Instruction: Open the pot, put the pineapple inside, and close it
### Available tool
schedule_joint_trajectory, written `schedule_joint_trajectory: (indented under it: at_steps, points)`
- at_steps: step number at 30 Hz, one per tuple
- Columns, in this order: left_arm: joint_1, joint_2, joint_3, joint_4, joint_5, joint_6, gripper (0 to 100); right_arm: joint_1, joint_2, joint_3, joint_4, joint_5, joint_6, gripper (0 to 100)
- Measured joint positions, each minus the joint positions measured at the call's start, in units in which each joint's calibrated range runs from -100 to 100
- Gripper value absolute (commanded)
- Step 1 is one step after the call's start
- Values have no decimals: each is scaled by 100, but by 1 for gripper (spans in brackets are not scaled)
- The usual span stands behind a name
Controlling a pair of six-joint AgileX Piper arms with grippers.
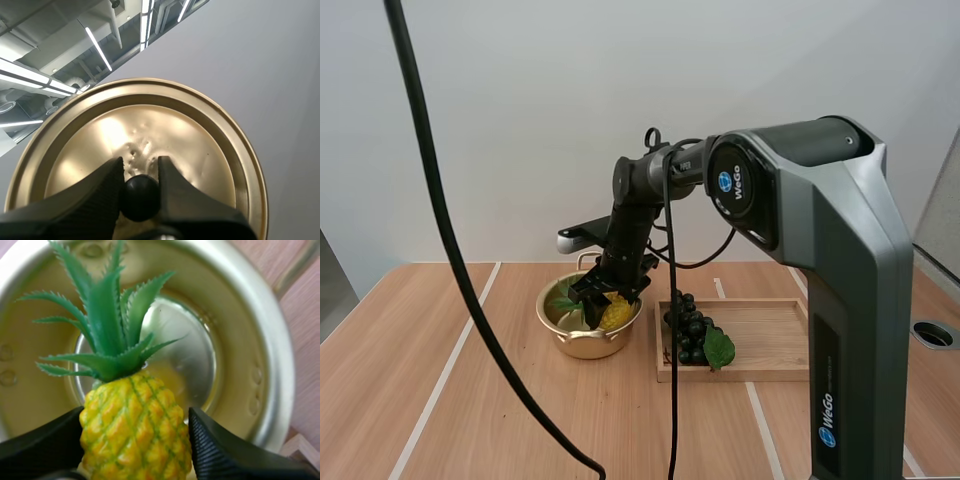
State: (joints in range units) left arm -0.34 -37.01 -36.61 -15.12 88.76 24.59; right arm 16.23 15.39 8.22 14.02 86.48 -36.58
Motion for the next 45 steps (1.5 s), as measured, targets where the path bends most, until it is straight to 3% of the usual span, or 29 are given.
schedule_joint_trajectory:
  at_steps: [3,5,7,8,27,34,45]
  points:
    - [0,0,0,0,0,0,0,0,0,0,-11,-39,10,47]
    - [0,0,0,0,17,0,0,0,0,0,-13,-39,20,68]
    - [0,0,0,0,17,0,0,0,0,0,-23,-46,27,97]
    - [0,0,0,0,17,0,0,0,0,0,-23,-46,27,100]
    - [0,0,0,0,121,0,0,9,0,-216,-152,44,0,100]
    - [0,3,0,0,121,0,0,1,0,-1287,-216,1095,0,100]
    - [0,75,0,0,170,0,0,1,-2,-2808,-35,1267,19,100]
